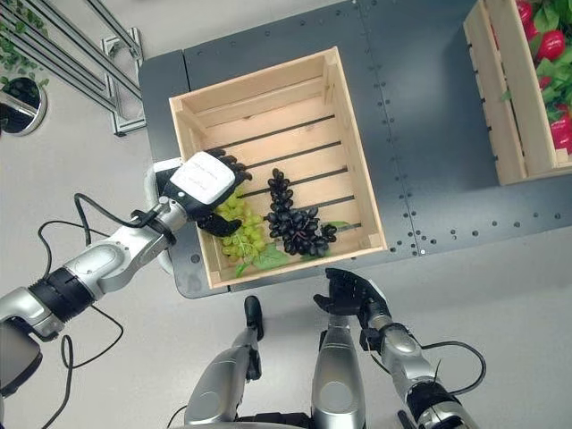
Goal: Pick up the fruits from the basket on one side to the basket on the other side
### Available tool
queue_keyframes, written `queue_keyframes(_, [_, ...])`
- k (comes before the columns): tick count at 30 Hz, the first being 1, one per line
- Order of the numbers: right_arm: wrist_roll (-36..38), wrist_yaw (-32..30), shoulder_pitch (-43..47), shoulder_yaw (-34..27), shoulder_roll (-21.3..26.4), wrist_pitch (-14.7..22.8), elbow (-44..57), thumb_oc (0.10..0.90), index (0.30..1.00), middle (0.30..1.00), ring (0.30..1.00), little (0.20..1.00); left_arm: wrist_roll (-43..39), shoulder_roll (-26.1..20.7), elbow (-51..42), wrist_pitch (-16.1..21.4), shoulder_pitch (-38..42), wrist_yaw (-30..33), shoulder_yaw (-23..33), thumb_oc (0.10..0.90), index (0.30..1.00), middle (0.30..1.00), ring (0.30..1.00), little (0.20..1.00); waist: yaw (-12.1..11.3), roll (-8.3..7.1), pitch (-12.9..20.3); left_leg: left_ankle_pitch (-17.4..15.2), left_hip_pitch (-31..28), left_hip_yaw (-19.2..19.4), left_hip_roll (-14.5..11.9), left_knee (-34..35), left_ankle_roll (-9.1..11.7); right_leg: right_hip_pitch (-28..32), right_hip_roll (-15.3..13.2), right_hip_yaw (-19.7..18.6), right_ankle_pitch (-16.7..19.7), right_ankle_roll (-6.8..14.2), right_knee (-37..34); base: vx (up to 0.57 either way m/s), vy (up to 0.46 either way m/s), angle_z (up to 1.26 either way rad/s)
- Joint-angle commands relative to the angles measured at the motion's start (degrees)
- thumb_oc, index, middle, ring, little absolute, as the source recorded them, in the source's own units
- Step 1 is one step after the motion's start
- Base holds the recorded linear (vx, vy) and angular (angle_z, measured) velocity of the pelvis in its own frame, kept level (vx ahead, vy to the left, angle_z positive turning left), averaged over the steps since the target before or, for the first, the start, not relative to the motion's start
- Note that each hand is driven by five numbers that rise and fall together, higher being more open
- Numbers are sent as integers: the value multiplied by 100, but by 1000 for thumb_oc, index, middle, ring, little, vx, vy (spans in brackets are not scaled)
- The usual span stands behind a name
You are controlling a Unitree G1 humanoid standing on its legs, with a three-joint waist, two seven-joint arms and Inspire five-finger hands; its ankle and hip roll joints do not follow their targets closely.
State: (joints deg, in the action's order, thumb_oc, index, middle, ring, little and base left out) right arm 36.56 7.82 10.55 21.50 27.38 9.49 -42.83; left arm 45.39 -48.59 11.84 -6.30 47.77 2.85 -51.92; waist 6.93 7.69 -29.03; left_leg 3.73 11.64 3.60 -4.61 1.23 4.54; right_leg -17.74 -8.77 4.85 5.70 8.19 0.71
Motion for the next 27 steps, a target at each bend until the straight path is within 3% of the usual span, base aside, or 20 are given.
queue_keyframes(1, [273,134,-214,188,-14,67,324,800,900,900,900,900,74,-540,-488,-392,766,-622,444,800,900,900,900,900,42,-262,-15,-265,631,13,100,-949,-156,-206,-299,-378,-232,-43,706,-42,-15,2])
queue_keyframes(4, [332,171,-183,194,-17,85,335,800,900,900,900,900,155,-598,-619,-372,1108,-1212,391,800,900,900,900,900,32,-316,-76,-269,772,-8,70,-1047,-153,-262,-290,-357,-228,-50,720,-16,-28,1])
queue_keyframes(9, [427,143,-103,295,-145,172,319,800,900,900,900,900,560,-597,-525,-220,1657,-1559,127,800,900,900,900,900,-2,-459,-76,-253,959,-32,25,-1045,-160,-367,-244,-299,-176,-34,642,-23,-70,5])
queue_keyframes(13, [534,114,-21,441,-286,270,303,800,900,900,900,900,1463,-491,-195,-275,2113,-1214,-190,800,900,900,900,900,-10,-608,-76,-251,1101,-79,-10,-1075,-163,-439,-155,-262,-170,-41,625,-21,-91,1])
queue_keyframes(20, [704,118,166,633,-448,392,107,800,900,900,900,900,2093,-193,489,-480,2384,-918,-531,800,900,900,900,900,-8,-746,-76,-256,1258,-88,-45,-1132,-146,-553,-49,-247,-164,-49,611,-3,-35,1])
queue_keyframes(27, [750,68,358,717,-563,331,43,800,900,900,900,900,2874,297,1195,-255,2300,-1037,-654,800,900,900,900,900,52,-817,-76,-268,1420,-75,-36,-1263,-152,-711,-9,-281,-156,-77,694,0,0,0])
